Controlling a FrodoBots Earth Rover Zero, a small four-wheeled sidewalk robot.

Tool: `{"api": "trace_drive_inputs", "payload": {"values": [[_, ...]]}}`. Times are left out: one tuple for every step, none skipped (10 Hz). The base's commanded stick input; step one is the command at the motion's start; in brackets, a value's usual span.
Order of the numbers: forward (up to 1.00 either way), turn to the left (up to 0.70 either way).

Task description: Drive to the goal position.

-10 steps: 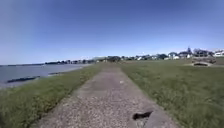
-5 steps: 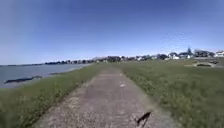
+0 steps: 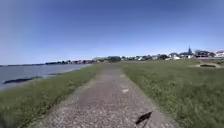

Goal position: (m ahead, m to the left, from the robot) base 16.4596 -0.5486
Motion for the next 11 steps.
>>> {"api": "trace_drive_inputs", "payload": {"values": [[0.70, 0.00], [0.70, 0.00], [0.70, 0.00], [0.70, 0.00], [0.70, 0.00], [0.70, 0.00], [0.70, 0.00], [0.70, 0.00], [0.70, 0.00], [0.70, 0.00], [0.70, 0.00]]}}
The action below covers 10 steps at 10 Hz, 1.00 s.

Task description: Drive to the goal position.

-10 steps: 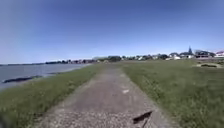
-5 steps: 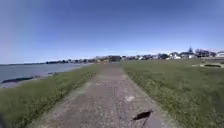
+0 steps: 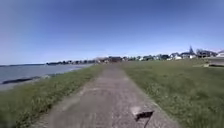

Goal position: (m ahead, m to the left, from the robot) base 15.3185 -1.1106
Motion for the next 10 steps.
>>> {"api": "trace_drive_inputs", "payload": {"values": [[0.70, 0.00], [0.70, 0.00], [0.70, 0.00], [0.70, 0.00], [0.70, 0.00], [0.70, 0.00], [0.70, 0.00], [0.70, 0.00], [0.70, 0.00], [0.70, 0.00]]}}
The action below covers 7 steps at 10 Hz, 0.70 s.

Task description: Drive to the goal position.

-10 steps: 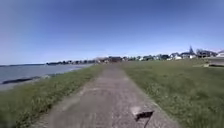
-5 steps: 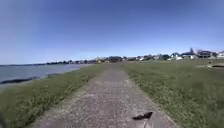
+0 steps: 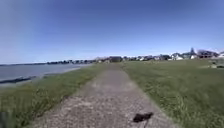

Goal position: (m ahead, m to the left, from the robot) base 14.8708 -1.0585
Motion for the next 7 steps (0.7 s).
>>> {"api": "trace_drive_inputs", "payload": {"values": [[0.70, 0.00], [0.70, 0.00], [0.70, 0.00], [0.70, 0.00], [0.70, 0.00], [0.70, 0.00], [0.70, 0.00]]}}
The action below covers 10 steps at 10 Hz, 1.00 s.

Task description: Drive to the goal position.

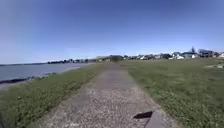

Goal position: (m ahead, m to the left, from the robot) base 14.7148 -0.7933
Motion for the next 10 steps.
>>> {"api": "trace_drive_inputs", "payload": {"values": [[0.70, 0.00], [0.70, 0.00], [0.70, 0.00], [0.70, 0.00], [0.70, 0.00], [0.70, 0.00], [0.70, 0.00], [0.70, 0.00], [0.70, 0.00], [0.70, 0.00]]}}
